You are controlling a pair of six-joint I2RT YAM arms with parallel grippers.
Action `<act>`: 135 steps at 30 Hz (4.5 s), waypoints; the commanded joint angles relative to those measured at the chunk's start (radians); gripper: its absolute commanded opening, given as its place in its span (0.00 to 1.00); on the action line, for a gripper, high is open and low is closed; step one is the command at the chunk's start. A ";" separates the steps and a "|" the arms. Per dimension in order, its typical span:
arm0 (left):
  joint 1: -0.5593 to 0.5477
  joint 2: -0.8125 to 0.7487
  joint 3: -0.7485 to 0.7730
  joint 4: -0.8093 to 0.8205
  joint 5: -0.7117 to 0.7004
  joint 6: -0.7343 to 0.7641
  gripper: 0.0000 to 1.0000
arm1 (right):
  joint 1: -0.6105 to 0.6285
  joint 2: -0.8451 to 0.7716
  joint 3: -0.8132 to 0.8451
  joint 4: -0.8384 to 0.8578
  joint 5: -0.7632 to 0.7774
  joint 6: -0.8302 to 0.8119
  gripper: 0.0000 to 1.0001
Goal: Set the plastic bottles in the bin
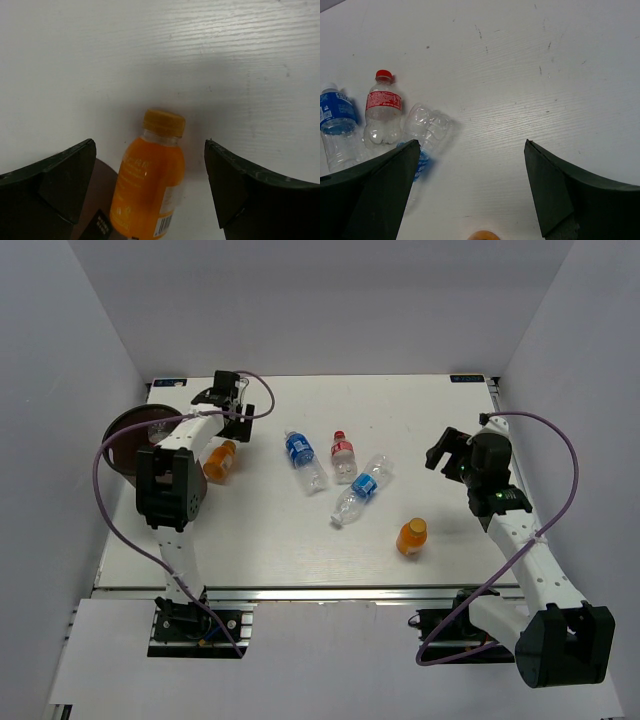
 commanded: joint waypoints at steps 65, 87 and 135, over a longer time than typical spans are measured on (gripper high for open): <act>0.030 -0.684 -0.211 0.187 -0.532 -0.386 0.98 | -0.001 -0.032 0.005 0.028 0.018 -0.021 0.89; -0.375 -0.061 -0.073 0.161 -0.041 -0.733 0.98 | 0.000 0.045 0.050 -0.058 0.097 0.008 0.89; 0.047 -0.828 -0.769 1.227 -0.892 0.043 0.61 | 0.000 -0.015 0.016 0.005 0.013 -0.037 0.89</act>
